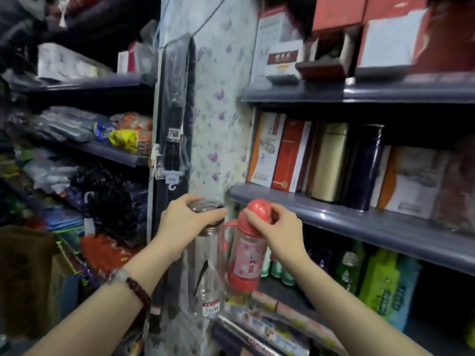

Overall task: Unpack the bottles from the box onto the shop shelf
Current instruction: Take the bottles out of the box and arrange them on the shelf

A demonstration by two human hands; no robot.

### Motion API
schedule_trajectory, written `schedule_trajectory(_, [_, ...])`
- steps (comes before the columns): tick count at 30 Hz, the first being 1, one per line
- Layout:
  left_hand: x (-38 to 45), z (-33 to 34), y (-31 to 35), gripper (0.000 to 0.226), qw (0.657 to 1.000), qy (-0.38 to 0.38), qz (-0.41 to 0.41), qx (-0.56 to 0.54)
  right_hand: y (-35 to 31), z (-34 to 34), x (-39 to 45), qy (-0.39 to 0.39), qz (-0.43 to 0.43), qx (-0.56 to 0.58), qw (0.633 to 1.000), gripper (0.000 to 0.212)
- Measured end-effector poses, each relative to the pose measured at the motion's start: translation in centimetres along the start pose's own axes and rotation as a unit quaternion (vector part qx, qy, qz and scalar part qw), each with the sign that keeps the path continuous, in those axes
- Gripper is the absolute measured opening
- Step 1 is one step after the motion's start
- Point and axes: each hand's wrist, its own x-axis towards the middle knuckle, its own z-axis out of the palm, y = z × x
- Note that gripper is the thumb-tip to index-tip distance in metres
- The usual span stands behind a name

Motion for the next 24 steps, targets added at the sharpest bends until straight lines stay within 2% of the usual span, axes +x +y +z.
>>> schedule_trajectory(3, [1.7,1.8,4.1,0.081,0.997,-0.022,0.010,-0.073,-2.0,-3.3,2.9,0.021,-0.032,-0.017,0.999,0.040])
schedule_trajectory(5, [2.4,2.8,6.9,0.065,0.993,-0.044,0.040,-0.100,-3.5,-5.1,4.5,0.037,-0.045,-0.017,0.998,0.032])
schedule_trajectory(7, [3.2,3.7,9.5,0.043,0.988,-0.053,0.071,-0.124,-4.8,-6.4,5.9,0.068,-0.061,-0.021,0.996,0.032])
schedule_trajectory(8, [3.7,4.1,10.6,0.041,0.986,-0.054,0.084,-0.131,-5.4,-6.9,6.5,0.083,-0.069,-0.028,0.994,0.034])
schedule_trajectory(13, [7.1,5.4,14.4,0.071,0.977,-0.035,0.162,-0.131,-7.7,-8.0,9.4,0.142,-0.106,-0.048,0.983,0.040])
schedule_trajectory(16, [9.3,6.2,15.0,0.081,0.969,-0.011,0.209,-0.130,-7.9,-7.8,11.0,0.176,-0.122,-0.056,0.975,0.040])
schedule_trajectory(24, [12.9,8.5,13.3,0.069,0.951,-0.014,0.298,-0.085,-5.0,-6.4,14.0,0.235,-0.097,-0.086,0.963,0.045])
